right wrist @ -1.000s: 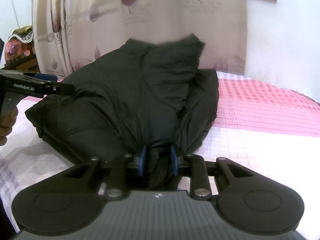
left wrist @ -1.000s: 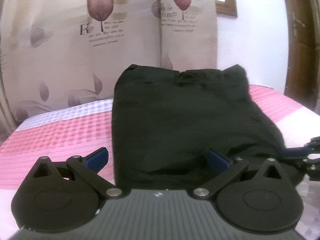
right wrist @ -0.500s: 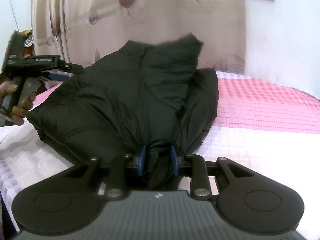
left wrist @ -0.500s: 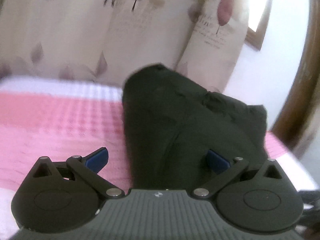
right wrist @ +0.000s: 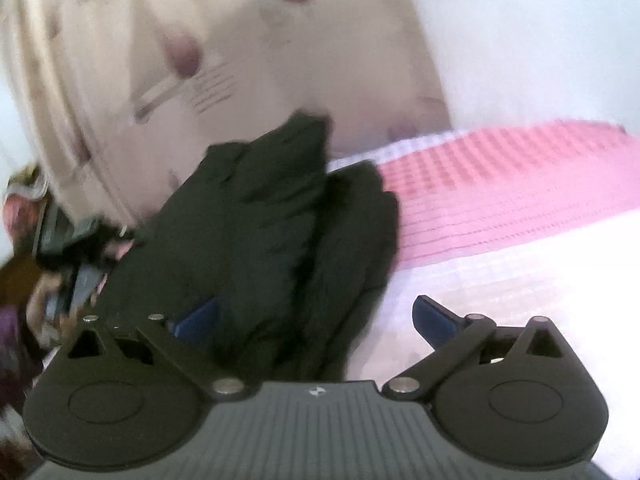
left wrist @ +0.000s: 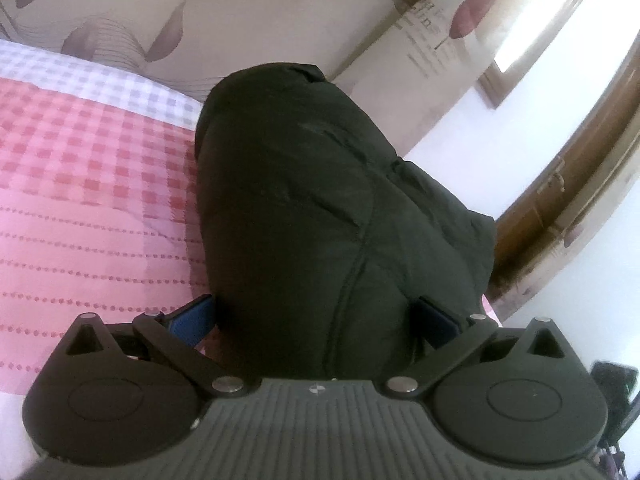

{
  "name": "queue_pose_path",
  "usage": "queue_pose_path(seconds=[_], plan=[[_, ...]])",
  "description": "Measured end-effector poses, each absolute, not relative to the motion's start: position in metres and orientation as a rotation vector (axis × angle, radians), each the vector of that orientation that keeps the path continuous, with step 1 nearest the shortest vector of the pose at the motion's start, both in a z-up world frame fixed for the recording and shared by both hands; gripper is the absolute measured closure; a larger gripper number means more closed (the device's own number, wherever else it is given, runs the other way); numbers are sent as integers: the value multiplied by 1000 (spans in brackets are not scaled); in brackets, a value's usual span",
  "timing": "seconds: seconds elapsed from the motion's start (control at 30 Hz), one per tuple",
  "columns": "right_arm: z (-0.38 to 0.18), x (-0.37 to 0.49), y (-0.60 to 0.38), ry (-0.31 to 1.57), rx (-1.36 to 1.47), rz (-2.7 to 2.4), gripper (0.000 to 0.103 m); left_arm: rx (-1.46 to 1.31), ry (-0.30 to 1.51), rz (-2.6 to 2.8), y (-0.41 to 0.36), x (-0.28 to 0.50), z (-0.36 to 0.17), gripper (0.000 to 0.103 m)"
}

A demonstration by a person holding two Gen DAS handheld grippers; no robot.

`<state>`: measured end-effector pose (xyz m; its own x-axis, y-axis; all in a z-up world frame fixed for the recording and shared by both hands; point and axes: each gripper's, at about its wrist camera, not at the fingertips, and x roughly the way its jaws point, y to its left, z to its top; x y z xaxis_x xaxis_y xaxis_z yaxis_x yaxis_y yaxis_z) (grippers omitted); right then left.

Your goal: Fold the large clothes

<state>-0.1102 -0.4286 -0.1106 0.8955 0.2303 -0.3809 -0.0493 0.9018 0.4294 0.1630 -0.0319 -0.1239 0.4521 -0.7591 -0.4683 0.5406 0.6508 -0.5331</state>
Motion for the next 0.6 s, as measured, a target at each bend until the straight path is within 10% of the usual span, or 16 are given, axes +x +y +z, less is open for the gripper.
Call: queue_pose_path(seconds=[0.6], plan=[[-140,13,-439,630,655,483,0,-279,738,-828,-43,163,-126,0]])
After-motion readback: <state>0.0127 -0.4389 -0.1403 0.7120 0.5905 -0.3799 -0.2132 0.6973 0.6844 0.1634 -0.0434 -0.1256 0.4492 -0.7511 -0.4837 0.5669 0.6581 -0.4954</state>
